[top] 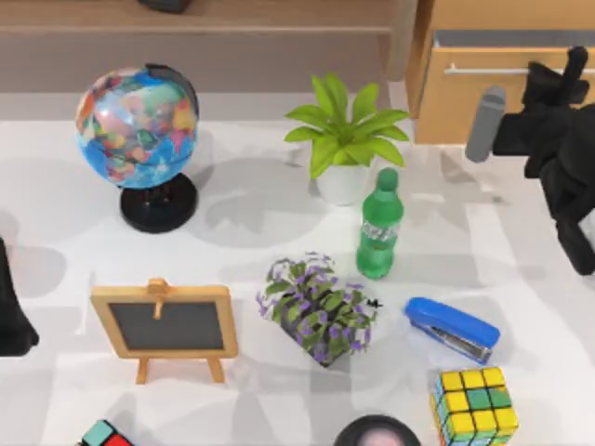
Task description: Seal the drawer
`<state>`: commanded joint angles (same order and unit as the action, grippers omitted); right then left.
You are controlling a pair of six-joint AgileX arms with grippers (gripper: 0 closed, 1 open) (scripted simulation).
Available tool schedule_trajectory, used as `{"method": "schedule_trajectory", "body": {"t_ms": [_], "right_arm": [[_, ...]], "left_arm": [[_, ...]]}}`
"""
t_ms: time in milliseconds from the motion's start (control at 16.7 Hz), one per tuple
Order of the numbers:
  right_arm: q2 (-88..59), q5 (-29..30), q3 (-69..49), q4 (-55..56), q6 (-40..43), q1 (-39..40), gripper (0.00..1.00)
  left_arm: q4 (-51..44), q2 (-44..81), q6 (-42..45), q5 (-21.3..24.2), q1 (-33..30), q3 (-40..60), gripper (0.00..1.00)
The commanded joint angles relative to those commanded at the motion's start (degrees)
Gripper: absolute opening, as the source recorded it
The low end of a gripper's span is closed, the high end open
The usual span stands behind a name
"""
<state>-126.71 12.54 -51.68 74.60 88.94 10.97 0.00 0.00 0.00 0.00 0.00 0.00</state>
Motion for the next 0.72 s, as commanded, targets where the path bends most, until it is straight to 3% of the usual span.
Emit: {"method": "schedule_trajectory", "body": {"t_ms": [360, 660, 720], "right_arm": [[-4.7, -1.15, -10.44, -6.05, -0.03, -1.34, 0.0], [-5.13, -1.27, -11.55, -6.66, -0.05, -1.48, 0.0], [-5.13, -1.27, -11.55, -6.66, -0.05, -1.48, 0.08]], "left_arm": [[0.0, 0.0, 0.0, 0.0, 0.0, 0.0, 1.0], [0.0, 0.0, 0.0, 0.0, 0.0, 0.0, 1.0], [0.0, 0.0, 0.0, 0.0, 0.0, 0.0, 1.0]]}}
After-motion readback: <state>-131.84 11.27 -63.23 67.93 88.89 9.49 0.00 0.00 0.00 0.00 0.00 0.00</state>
